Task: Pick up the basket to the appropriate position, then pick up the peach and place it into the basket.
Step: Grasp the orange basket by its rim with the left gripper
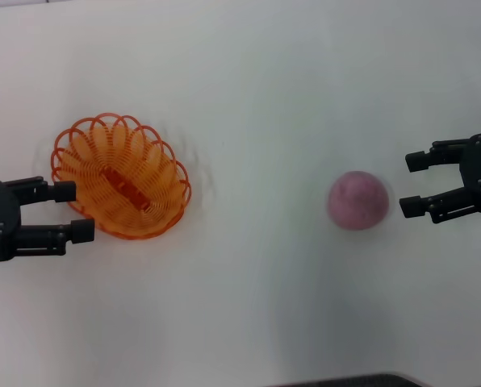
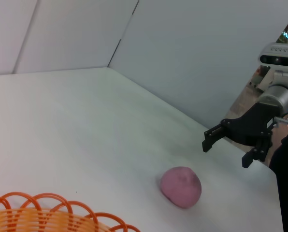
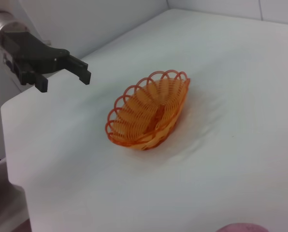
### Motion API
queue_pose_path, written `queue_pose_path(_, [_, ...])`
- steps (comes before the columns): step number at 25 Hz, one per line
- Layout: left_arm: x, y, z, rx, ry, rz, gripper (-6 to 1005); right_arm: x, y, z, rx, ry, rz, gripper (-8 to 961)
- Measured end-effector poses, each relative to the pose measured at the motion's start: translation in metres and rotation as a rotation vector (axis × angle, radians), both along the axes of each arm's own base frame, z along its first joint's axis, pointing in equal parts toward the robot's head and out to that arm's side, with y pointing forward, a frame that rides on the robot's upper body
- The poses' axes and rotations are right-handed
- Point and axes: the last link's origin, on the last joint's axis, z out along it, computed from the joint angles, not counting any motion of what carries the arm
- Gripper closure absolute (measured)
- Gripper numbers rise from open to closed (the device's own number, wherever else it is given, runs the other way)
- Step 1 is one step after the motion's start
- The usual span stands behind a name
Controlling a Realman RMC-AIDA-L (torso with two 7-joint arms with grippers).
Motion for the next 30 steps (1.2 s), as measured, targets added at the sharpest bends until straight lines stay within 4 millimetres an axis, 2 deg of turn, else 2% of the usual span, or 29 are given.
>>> queue_pose_path(5, [0.005,0.006,0.001,-0.007,-0.005,0.007,120,0.001,0.0,0.0,0.003,-0.003,-0.002,4])
queue_pose_path(8, [0.018,0.016,0.009,-0.035,-0.009,0.03,121,0.001,0.0,0.0,0.003,-0.004,0.0,3])
queue_pose_path(13, [0.053,0.051,0.029,-0.087,0.064,0.085,122,-0.001,0.003,0.0,0.008,-0.011,0.016,3])
queue_pose_path(16, [0.075,0.077,0.032,-0.082,0.158,0.139,123,-0.001,0.005,-0.001,0.014,-0.019,0.027,4])
queue_pose_path(22, [0.112,0.122,0.009,0.004,0.44,0.223,125,-0.003,0.007,-0.004,0.015,-0.018,0.04,4])
queue_pose_path(26, [0.119,0.138,-0.008,0.07,0.603,0.272,126,-0.004,0.008,-0.005,0.015,-0.015,0.043,4])
queue_pose_path(30, [0.116,0.146,-0.025,0.122,0.758,0.278,127,-0.004,0.008,-0.006,0.014,-0.013,0.042,4])
